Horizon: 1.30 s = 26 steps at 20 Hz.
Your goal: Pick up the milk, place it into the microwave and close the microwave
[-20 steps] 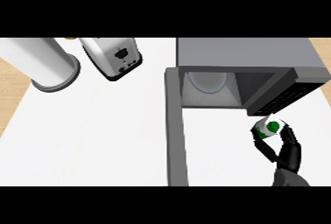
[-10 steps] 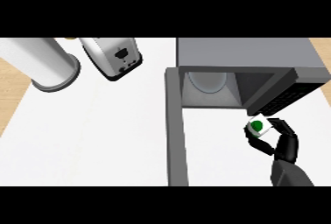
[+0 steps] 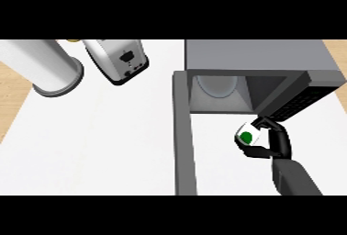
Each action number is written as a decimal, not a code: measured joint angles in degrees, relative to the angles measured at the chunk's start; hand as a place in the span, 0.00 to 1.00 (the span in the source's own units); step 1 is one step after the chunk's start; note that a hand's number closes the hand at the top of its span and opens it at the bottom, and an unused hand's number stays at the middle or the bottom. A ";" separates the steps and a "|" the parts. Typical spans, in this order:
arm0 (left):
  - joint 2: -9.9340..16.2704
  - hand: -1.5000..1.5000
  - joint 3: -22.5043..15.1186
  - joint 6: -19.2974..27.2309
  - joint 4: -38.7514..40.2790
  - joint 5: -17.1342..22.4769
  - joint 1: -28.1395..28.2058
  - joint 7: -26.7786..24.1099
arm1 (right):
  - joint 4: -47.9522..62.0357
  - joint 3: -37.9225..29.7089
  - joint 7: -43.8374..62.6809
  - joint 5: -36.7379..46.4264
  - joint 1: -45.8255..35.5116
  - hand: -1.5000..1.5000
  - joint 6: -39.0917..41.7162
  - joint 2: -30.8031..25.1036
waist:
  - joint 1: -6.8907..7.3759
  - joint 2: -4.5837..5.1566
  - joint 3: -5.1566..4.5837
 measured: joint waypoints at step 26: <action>-0.56 0.00 4.00 -3.42 3.10 1.23 0.03 -0.03 | -28.48 11.74 30.59 9.22 -7.27 1.00 -9.63 7.75 | 0.11 0.09 -0.05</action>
